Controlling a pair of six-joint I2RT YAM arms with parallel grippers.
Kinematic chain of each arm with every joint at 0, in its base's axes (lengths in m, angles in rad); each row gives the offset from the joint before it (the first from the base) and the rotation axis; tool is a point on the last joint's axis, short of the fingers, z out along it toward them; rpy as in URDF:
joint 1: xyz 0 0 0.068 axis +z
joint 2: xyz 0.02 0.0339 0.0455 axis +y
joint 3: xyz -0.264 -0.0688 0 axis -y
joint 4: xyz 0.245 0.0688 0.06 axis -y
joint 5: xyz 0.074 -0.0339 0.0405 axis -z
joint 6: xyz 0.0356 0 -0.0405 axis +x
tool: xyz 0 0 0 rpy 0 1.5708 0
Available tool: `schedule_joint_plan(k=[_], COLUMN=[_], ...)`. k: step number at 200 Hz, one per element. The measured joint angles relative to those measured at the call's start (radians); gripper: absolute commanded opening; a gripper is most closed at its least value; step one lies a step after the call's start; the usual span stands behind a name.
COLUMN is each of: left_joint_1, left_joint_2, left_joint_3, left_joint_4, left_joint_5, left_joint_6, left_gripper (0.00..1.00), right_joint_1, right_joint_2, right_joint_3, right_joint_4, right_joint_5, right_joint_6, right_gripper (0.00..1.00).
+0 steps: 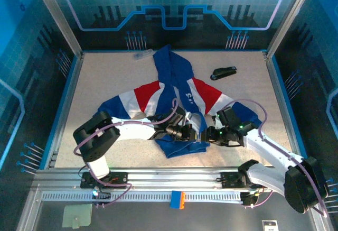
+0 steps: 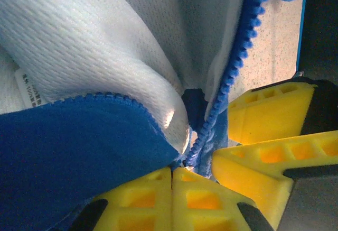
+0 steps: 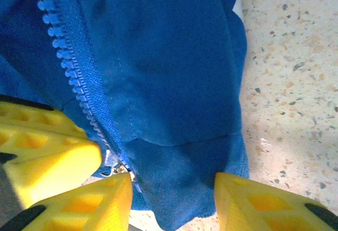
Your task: Zip up the jacket
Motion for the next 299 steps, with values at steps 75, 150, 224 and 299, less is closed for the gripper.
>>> schedule_joint_plan(k=[75,150,224,299], left_joint_1=[0.000,0.000,0.003,0.149], left_joint_2=[0.004,0.004,-0.014,-0.312], left_joint_3=[0.000,0.000,-0.006,-0.075], left_joint_4=[0.007,0.023,0.012,-0.103], left_joint_5=[0.000,0.000,0.000,0.003], left_joint_6=[-0.001,0.000,0.005,0.134], left_gripper=[0.00,0.00,0.00,0.00], right_joint_1=[0.000,0.000,0.000,0.000], right_joint_2=[0.008,0.037,-0.002,-0.127], right_joint_3=[-0.001,-0.003,0.000,0.076], right_joint_4=[0.028,0.058,0.079,0.075], right_joint_5=[-0.020,-0.026,-0.053,-0.072], right_joint_6=[0.007,0.012,-0.002,-0.111], right_gripper=[0.37,0.29,0.00,0.00])
